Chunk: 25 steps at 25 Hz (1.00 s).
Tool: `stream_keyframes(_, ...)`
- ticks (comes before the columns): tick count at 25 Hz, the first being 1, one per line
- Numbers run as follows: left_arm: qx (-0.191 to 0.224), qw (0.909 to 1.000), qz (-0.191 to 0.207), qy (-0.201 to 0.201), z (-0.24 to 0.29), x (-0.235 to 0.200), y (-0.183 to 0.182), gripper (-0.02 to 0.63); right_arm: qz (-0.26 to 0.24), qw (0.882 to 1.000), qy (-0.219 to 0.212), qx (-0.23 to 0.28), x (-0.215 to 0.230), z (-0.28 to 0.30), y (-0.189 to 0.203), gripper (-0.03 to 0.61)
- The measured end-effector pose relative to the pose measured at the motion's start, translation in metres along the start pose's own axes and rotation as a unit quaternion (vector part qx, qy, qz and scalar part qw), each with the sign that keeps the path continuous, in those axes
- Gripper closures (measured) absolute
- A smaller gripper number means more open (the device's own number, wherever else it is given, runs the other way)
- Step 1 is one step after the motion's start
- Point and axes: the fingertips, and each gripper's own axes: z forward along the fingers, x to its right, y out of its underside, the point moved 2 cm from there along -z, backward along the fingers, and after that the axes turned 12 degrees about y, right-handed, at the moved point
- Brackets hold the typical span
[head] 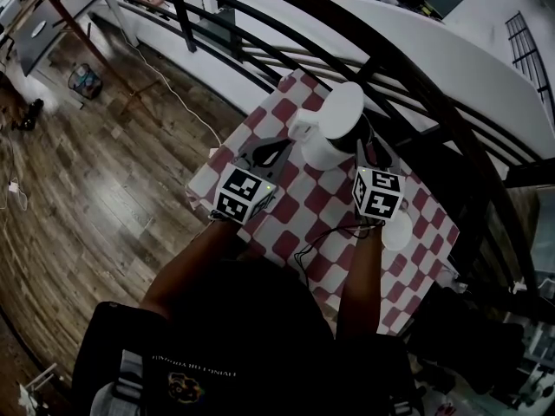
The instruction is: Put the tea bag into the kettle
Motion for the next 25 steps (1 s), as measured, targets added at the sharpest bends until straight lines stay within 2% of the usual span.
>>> stream_keyframes(4,0.002,1.0000,-0.001,0.000,0.001,0.001,-0.003,0.611,-0.002,0.998,0.005,0.058,0.000,-0.010,-0.018,0.445)
stream_keyframes(11,0.002,1.0000,0.003,0.003,0.002,0.001,-0.006,0.611,0.003,0.989,-0.021,0.144,-0.009,-0.030,-0.054,0.449)
stream_keyframes(12,0.005,1.0000,0.004,0.004,0.002,0.002,-0.008,0.611,0.005,0.987,-0.021,0.157,-0.009,-0.035,-0.059,0.467)
stream_keyframes(13,0.007,1.0000,0.005,0.004,0.002,0.002,-0.010,0.611,0.007,0.985,-0.019,0.169,-0.008,-0.038,-0.064,0.529)
stream_keyframes(14,0.008,0.9999,0.005,0.004,0.001,0.002,-0.010,0.611,0.006,0.984,-0.018,0.179,-0.008,-0.042,-0.068,0.563)
stream_keyframes(20,0.008,0.9999,0.006,0.006,0.001,0.001,-0.009,0.611,-0.008,0.972,-0.048,0.230,-0.024,-0.059,-0.092,0.565)
stream_keyframes(25,0.005,1.0000,0.004,0.006,0.003,0.002,-0.005,0.611,-0.051,0.961,-0.080,0.260,-0.048,-0.069,-0.100,0.565)
